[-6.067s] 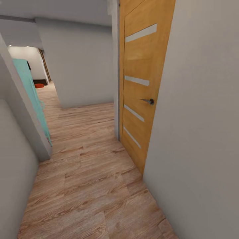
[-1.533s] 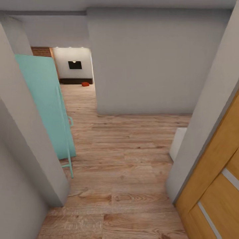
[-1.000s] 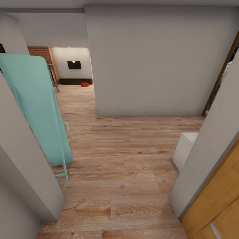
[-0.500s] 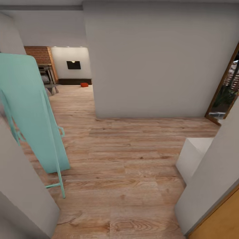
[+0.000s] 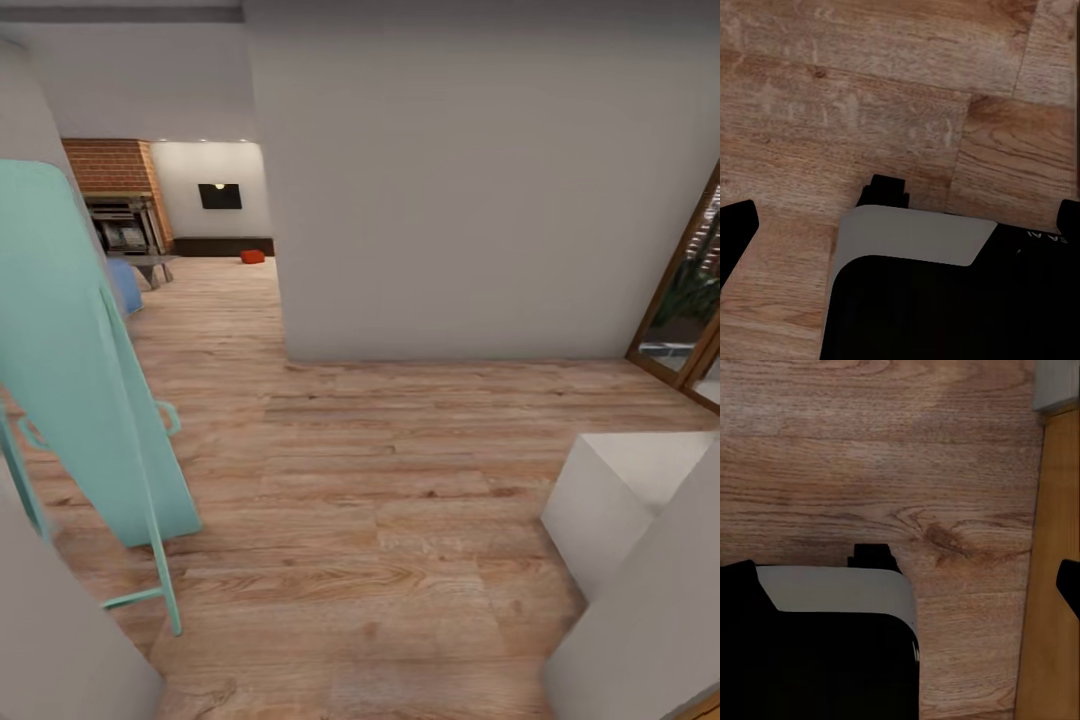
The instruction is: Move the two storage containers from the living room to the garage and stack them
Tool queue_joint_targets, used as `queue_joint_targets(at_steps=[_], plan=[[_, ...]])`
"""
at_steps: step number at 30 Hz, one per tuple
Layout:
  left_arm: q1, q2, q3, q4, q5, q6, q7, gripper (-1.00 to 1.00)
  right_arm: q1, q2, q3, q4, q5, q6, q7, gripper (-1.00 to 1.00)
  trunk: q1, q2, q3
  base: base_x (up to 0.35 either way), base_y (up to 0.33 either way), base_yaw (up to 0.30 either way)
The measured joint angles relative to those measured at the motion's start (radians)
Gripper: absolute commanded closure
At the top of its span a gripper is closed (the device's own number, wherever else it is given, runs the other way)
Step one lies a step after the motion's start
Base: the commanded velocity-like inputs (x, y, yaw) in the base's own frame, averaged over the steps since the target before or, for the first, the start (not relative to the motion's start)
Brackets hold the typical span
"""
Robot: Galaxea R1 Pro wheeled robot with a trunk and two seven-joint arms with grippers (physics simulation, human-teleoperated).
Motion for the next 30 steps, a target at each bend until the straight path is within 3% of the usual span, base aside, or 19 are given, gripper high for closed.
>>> queue_joint_targets(at_steps=[30], plan=[[0.000,0.000,0.000,0.000,0.000,0.000,0.000,-1.00,0.000,0.003,0.000,0.000,-0.006,-0.001,0.005,-1.00,0.000,0.000,0.000,0.320,0.000,0.000]])
